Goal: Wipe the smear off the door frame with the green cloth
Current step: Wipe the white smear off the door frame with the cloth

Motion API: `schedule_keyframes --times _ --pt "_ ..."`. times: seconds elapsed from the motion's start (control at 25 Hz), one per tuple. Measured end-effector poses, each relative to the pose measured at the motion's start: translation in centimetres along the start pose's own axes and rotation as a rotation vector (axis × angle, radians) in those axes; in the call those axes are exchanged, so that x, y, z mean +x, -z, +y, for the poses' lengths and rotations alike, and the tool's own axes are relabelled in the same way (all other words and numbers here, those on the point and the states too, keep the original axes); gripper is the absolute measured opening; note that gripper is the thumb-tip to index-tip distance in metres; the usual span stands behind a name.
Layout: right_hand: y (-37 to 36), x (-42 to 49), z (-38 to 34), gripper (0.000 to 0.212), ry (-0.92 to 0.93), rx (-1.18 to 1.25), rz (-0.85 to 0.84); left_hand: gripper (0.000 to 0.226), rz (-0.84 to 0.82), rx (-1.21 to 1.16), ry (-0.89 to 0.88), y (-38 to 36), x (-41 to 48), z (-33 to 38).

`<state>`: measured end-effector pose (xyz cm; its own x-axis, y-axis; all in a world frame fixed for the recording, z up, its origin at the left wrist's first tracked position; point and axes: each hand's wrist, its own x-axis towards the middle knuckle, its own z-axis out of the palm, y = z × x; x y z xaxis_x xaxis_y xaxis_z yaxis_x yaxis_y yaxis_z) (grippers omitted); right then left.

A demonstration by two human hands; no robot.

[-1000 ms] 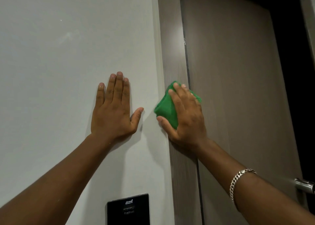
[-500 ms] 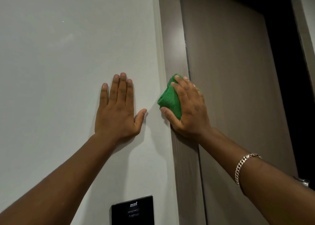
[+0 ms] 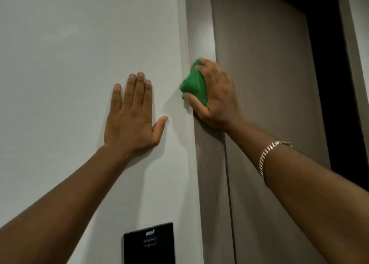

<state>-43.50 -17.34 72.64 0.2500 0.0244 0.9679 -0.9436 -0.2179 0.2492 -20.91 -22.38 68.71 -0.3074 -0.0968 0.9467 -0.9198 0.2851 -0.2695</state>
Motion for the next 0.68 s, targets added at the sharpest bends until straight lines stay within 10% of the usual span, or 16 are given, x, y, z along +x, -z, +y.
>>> schedule_keyframes --times 0.52,0.68 --pt "-0.7 -12.7 -4.1 0.089 -0.042 0.079 -0.072 0.063 -0.220 -0.719 0.136 3.0 -5.9 9.1" --pt "0.0 -18.4 -5.4 0.092 -0.015 0.124 -0.190 0.034 -0.138 -0.528 0.310 3.7 -10.0 13.1"
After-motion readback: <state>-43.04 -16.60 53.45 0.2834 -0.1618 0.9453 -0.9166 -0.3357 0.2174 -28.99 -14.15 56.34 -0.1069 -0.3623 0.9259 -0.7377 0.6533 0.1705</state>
